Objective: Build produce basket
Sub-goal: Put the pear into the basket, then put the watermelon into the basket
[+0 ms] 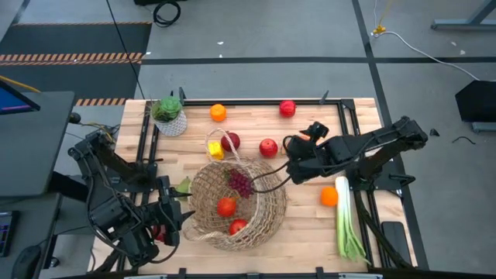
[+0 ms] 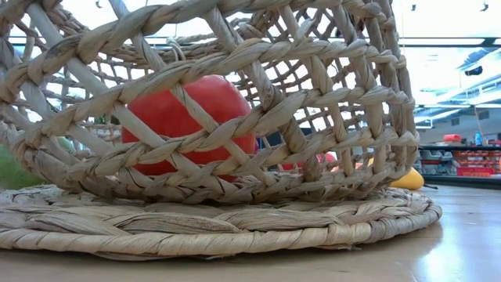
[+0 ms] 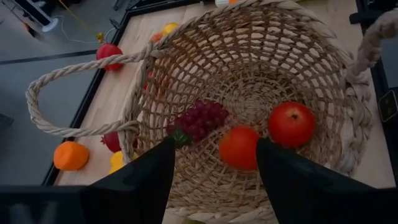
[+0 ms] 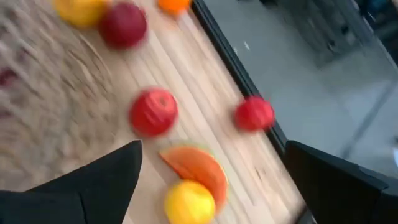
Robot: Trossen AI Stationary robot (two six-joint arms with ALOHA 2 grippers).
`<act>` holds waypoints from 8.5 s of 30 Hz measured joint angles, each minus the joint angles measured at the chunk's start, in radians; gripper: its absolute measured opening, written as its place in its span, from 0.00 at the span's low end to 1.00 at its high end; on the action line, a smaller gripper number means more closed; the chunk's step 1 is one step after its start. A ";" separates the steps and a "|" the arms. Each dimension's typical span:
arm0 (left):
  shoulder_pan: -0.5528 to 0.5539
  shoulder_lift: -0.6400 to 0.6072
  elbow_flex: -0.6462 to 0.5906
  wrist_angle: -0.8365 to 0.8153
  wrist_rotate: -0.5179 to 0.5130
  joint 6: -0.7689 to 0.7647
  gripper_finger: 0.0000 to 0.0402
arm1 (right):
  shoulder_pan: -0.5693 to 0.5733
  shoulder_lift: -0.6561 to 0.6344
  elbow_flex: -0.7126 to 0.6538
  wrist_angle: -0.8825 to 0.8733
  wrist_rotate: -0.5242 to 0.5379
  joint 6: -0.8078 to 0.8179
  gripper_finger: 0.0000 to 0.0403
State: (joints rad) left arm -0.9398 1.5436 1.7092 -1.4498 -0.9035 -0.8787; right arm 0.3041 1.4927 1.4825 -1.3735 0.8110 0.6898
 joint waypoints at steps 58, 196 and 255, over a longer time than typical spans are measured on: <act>-0.008 0.000 0.000 0.002 0.011 -0.035 0.58 | -0.203 -0.009 -0.870 0.582 -0.342 0.089 0.69; 0.123 0.000 -0.001 0.184 -0.016 -0.105 0.58 | 0.122 0.075 -0.357 1.600 -0.173 -1.319 0.08; 0.078 -0.159 -0.001 -0.121 0.105 -0.050 0.58 | 0.305 0.070 -0.522 2.304 0.743 -1.696 0.73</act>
State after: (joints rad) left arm -0.8619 1.3847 1.7081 -1.5711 -0.7984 -0.9288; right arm 0.6086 1.5623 0.9607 0.9302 1.5536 -1.0065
